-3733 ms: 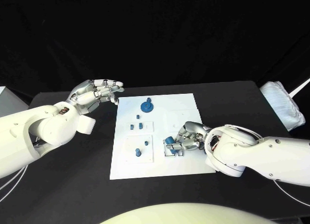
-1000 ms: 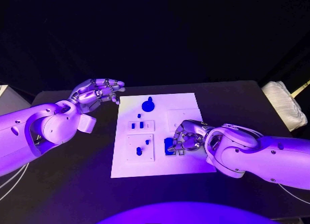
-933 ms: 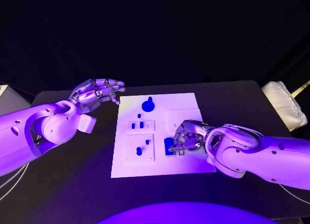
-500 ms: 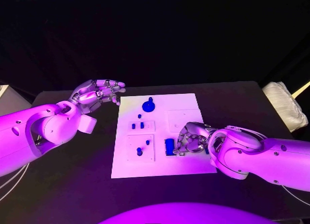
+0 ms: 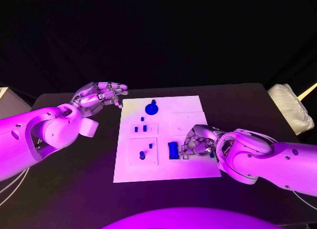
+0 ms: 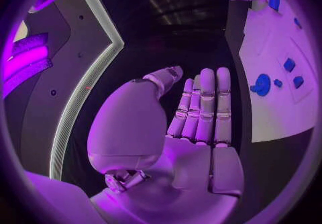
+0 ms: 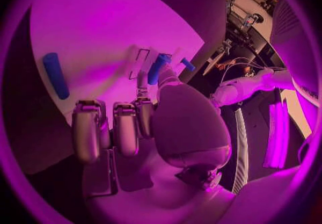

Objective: Assemble the parts on the task board

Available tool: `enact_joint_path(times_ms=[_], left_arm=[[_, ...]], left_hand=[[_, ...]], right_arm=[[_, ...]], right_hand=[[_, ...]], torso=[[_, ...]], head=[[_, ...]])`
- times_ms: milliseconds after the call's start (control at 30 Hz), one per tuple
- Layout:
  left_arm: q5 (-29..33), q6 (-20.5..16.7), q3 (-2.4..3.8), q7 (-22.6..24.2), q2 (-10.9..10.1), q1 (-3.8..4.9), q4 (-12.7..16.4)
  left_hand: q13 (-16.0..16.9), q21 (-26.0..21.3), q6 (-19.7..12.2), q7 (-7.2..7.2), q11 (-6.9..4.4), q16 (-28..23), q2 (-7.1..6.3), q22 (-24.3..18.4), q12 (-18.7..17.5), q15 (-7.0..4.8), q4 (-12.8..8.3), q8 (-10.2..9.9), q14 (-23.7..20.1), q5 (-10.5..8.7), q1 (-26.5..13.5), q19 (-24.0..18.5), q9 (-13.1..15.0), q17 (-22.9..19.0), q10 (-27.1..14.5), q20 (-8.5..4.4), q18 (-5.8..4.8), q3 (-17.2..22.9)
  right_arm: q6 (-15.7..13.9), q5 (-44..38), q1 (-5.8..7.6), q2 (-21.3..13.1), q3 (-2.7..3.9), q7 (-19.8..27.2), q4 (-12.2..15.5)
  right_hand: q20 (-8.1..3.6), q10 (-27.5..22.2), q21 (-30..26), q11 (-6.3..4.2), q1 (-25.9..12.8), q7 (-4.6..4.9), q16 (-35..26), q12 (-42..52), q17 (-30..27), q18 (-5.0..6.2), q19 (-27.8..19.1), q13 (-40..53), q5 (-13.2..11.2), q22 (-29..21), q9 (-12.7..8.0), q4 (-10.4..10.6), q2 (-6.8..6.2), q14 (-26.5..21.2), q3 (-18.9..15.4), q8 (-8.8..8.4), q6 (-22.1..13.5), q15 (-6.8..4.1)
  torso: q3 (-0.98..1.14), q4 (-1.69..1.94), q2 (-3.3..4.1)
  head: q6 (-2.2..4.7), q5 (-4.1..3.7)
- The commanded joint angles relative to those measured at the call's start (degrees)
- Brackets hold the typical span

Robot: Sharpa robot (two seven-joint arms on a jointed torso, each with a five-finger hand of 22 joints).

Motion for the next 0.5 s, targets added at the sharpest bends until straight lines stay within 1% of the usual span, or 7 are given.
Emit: enact_joint_path(times_ms=[33,100,133,200,333,400,500], left_arm=[[0.27,0.90,0.03,0.55,0.07,0.00,0.09],[0.27,0.88,0.03,0.67,0.06,-0.01,0.08],[0.27,0.88,0.03,0.74,0.06,-0.01,0.08],[0.27,0.87,0.03,0.85,0.06,-0.01,0.08],[0.28,0.86,0.03,1.10,0.05,-0.02,0.14],[0.29,0.84,0.03,1.18,0.04,-0.03,0.20],[0.29,0.83,0.03,1.25,-0.03,-0.03,0.34]], left_hand=[[-0.08,-0.22,0.05,-0.14,-0.03,-0.23,0.39,-0.07,0.34,0.08,0.32,0.38,0.37,0.01,-0.30,0.46,-0.08,-0.07,-0.26,0.07,0.81,-0.02],[-0.08,-0.24,0.04,-0.14,-0.03,-0.23,0.36,-0.08,0.35,0.08,0.31,0.38,0.36,0.01,-0.29,0.47,-0.08,-0.07,-0.27,0.07,0.81,-0.03],[-0.08,-0.24,0.04,-0.14,-0.03,-0.23,0.36,-0.08,0.35,0.08,0.31,0.38,0.36,0.01,-0.29,0.47,-0.08,-0.07,-0.27,0.07,0.81,-0.03],[-0.08,-0.25,0.03,-0.14,-0.03,-0.23,0.34,-0.09,0.35,0.08,0.31,0.37,0.36,0.00,-0.29,0.48,-0.08,-0.07,-0.27,0.07,0.81,-0.04],[-0.09,-0.32,-0.01,-0.12,-0.01,-0.22,0.19,-0.14,0.38,0.10,0.38,0.36,0.36,-0.04,-0.41,0.51,-0.09,-0.08,-0.27,0.08,0.80,-0.18],[-0.10,-0.38,-0.03,-0.11,0.00,-0.21,0.09,-0.18,0.40,0.12,0.45,0.35,0.36,-0.06,-0.51,0.54,-0.10,-0.08,-0.28,0.09,0.79,-0.28],[-0.10,-0.41,-0.04,-0.11,0.00,-0.21,0.06,-0.20,0.41,0.12,0.48,0.35,0.36,-0.08,-0.55,0.55,-0.10,-0.08,-0.27,0.09,0.79,-0.33]], right_arm=[[-4.22,2.76,0.72,-1.72,0.08,3.19,0.77],[-5.16,3.87,1.39,-3.08,0.10,4.22,1.30],[-5.40,4.38,1.80,-3.90,0.11,4.60,1.59],[-5.56,4.87,2.35,-5.07,0.11,4.99,1.94],[-4.73,4.67,3.21,-7.80,0.11,5.13,2.16],[-4.01,4.03,3.41,-8.91,0.08,4.94,1.95],[-2.92,1.86,3.36,-10.66,-0.01,4.54,1.49]], right_hand=[[0.11,1.37,-0.80,0.57,-0.85,0.71,-0.09,0.14,8.24,-0.83,4.66,7.57,-0.34,13.31,-0.42,-0.02,-0.60,4.61,1.17,-1.01,-1.58,0.44],[0.49,1.22,-1.24,1.16,-0.76,1.38,-0.19,0.06,8.05,-0.77,4.57,7.61,-0.36,13.20,-0.79,-0.08,-1.38,4.57,2.31,-2.03,-3.13,0.92],[0.61,1.21,-1.20,1.30,-0.79,1.54,-0.16,0.10,8.12,-0.78,4.57,7.65,-0.45,13.21,-0.87,-0.08,-1.64,4.58,2.66,-2.26,-3.41,1.05],[0.72,1.18,-1.14,1.43,-0.80,1.69,-0.13,0.08,8.19,-0.79,4.58,7.66,-0.51,13.23,-0.97,-0.08,-1.89,4.60,3.03,-2.54,-3.73,1.17],[0.81,1.20,-0.83,1.49,-0.77,1.73,-0.07,0.19,8.33,-0.84,4.64,7.74,-0.76,13.30,-0.98,-0.11,-2.15,4.63,3.33,-2.61,-3.68,1.25],[0.94,1.11,-0.92,1.54,-0.95,1.74,-0.08,0.03,8.32,-0.82,4.62,7.68,-1.77,13.28,-0.98,-0.08,-2.60,4.62,3.95,-2.67,-3.39,1.31],[0.97,1.11,-0.73,1.53,-0.96,1.73,-0.04,0.04,8.40,-0.85,4.65,7.70,-2.06,13.33,-0.98,-0.10,-2.73,4.64,4.17,-2.67,-3.27,1.32]], torso=[[-0.03,-0.06,-0.07],[0.00,-0.08,-0.09],[0.00,-0.13,-0.12],[0.02,-0.09,-0.07],[-0.02,-0.09,-0.06],[-0.04,-0.10,-0.03],[0.02,-0.11,0.05]], head=[[0.08,-0.22],[0.19,-0.45],[0.25,-0.50],[0.35,-0.65],[0.60,-1.15],[0.69,-1.26],[0.79,-1.57]])
